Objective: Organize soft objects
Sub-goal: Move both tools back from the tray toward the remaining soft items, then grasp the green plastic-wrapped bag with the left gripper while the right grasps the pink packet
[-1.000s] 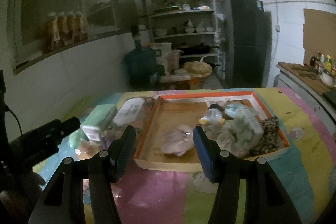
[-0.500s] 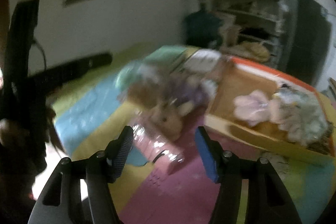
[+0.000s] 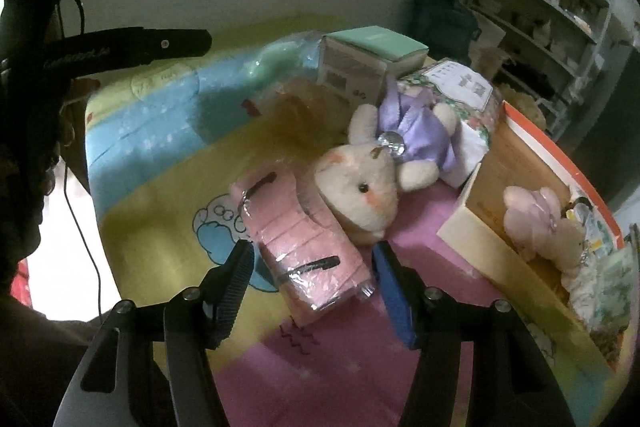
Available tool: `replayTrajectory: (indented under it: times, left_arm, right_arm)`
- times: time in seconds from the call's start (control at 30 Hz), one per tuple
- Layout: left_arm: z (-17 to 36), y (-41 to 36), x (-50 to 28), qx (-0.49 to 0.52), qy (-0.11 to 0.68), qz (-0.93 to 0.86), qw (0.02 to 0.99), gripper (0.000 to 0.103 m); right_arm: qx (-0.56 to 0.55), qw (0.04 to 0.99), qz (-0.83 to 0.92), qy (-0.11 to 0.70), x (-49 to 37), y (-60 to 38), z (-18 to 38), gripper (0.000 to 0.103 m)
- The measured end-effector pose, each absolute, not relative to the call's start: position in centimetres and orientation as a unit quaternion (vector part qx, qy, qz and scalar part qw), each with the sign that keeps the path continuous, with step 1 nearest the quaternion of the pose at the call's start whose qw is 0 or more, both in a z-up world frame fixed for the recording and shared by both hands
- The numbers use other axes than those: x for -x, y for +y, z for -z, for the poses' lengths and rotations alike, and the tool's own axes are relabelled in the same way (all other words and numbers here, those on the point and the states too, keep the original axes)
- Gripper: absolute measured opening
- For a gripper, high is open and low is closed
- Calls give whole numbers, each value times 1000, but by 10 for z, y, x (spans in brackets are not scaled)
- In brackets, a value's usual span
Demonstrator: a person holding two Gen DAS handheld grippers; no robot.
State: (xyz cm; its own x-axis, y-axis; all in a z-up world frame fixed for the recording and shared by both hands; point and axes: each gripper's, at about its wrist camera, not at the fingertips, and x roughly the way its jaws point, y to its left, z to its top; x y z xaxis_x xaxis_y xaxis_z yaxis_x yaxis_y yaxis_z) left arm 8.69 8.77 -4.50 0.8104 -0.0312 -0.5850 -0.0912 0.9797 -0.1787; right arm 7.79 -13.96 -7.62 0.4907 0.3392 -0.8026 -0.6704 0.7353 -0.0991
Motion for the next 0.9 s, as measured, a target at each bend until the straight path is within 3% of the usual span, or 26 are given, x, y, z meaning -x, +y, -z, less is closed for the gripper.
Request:
replayTrajectory:
  times: [0.4,0.87,0.9]
  left_arm:
    - [49,89,-87,104,313,-10,944,72]
    - [53,91,-88,103,315,-9,943,72]
    - [53,91,-88,100,315,-7,944,72]
  right_arm:
    - [183,799,-394,416,-57,-132,69,63]
    - [149,825,-340,425,-85,-118,81,63]
    - [146,827,-334,427,-86,-118,82,59]
